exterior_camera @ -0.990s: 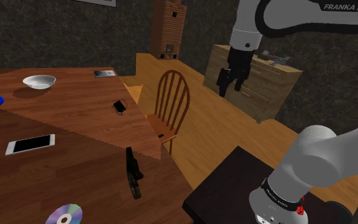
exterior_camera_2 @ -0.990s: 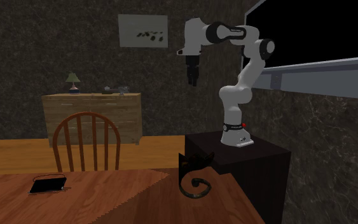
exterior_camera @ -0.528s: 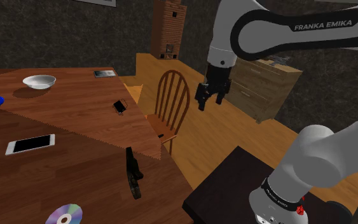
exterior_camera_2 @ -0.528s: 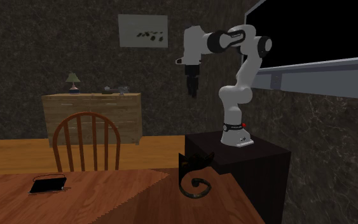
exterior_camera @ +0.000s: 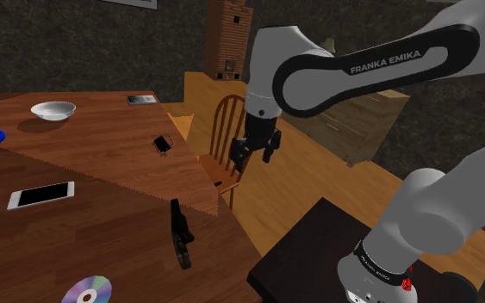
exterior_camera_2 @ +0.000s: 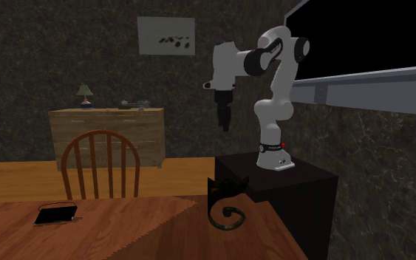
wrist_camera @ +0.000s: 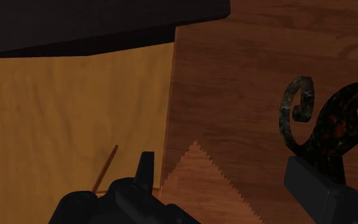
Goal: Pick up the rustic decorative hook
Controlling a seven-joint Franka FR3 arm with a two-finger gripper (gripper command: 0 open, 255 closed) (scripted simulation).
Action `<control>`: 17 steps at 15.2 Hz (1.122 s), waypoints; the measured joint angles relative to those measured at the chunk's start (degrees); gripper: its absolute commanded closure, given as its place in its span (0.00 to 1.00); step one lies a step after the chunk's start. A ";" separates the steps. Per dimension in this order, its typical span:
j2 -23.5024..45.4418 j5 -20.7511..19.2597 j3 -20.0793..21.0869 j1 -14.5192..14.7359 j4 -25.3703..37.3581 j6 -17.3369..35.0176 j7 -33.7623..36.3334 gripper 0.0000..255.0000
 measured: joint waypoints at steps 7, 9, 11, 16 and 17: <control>13.63 -2.55 5.63 0.33 5.30 8.95 9.50 0.00; 17.96 -4.38 6.76 0.44 7.32 11.18 12.41 0.00; 22.34 -6.50 7.86 1.02 9.56 13.20 15.93 0.00; 34.82 -13.65 8.38 3.82 18.02 16.39 24.73 0.00; 36.58 -14.64 8.25 4.51 19.33 16.74 26.06 0.00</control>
